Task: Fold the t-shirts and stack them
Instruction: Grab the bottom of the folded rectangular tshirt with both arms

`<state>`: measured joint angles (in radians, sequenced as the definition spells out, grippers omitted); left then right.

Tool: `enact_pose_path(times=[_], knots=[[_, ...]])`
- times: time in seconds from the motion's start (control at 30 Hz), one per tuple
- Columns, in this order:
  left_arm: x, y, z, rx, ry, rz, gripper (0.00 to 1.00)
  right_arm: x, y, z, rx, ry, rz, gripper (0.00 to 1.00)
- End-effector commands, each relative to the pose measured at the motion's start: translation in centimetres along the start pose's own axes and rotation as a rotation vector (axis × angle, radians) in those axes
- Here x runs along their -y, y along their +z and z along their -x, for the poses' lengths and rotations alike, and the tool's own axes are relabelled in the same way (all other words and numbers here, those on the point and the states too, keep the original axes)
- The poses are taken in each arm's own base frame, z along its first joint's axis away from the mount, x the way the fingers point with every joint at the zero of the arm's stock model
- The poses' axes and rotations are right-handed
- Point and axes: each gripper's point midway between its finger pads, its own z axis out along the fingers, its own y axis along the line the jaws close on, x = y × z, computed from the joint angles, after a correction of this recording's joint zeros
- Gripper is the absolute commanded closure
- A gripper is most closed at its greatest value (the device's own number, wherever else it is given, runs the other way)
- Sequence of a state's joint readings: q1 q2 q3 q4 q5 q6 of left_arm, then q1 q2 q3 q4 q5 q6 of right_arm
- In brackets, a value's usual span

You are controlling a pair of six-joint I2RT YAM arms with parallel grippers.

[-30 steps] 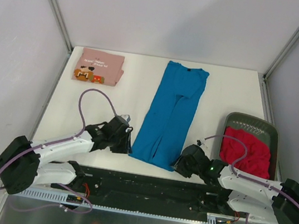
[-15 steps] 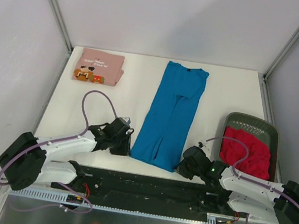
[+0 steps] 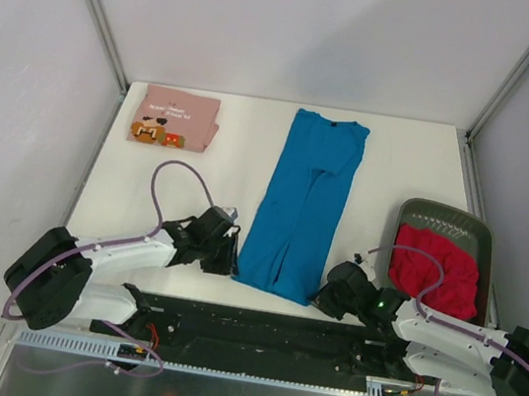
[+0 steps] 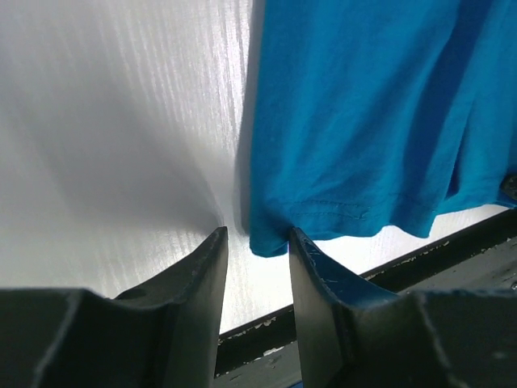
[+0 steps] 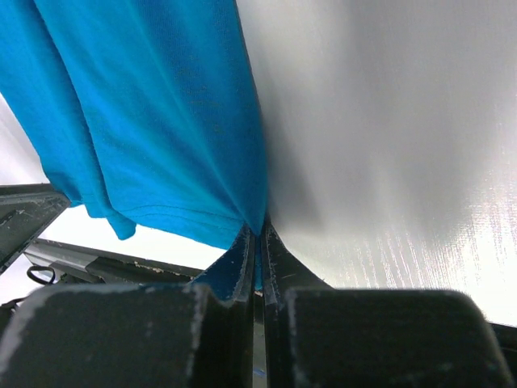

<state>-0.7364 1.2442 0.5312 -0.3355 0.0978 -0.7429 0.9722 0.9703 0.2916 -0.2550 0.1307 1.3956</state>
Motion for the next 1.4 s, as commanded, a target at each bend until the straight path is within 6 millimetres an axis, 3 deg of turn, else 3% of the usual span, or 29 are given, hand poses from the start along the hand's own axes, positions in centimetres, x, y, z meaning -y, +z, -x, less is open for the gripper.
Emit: enact_pose_path(times=[0.0, 0.27, 0.5, 0.6, 0.73, 0.93, 1.07, 1.13, 1.23, 1.37], knots=[[0.6, 0.4, 0.3, -0.001, 0.009, -0.037, 0.61, 4.0, 0.2, -0.4, -0.002, -0.025, -0.128, 1.0], [1.3, 0.1, 0.4, 0.01, 0.001, -0.073, 0.64, 4.4, 0.3, -0.5, -0.008, -0.023, -0.132, 1.0], [0.4, 0.7, -0.3, -0.014, -0.007, -0.038, 0.65, 4.6, 0.3, -0.6, -0.014, -0.025, -0.137, 1.0], [0.2, 0.9, -0.4, -0.018, -0.012, -0.032, 0.75, 4.7, 0.2, -0.6, -0.014, -0.026, -0.139, 1.0], [0.7, 0.7, -0.6, -0.026, -0.008, -0.053, 0.96, 4.7, -0.2, -0.7, -0.023, -0.03, -0.132, 1.0], [2.1, -0.3, -2.5, -0.054, 0.008, -0.116, 1.0, 4.5, -1.5, -1.4, -0.05, -0.039, -0.103, 1.0], [3.5, -1.6, -3.4, -0.049, 0.005, -0.184, 1.0, 2.7, -3.6, -2.4, -0.083, -0.067, -0.048, 1.0], [4.4, -2.5, -3.0, -0.029, 0.007, -0.213, 1.0, 1.5, -4.9, -1.9, -0.057, -0.099, -0.034, 1.0], [6.0, -3.7, -0.8, 0.032, 0.023, -0.234, 1.0, -0.5, -6.6, 0.6, 0.028, -0.149, -0.039, 1.0], [8.1, -4.3, 3.6, 0.104, 0.025, -0.235, 1.0, -2.6, -6.5, 4.8, 0.092, -0.164, -0.052, 1.0]])
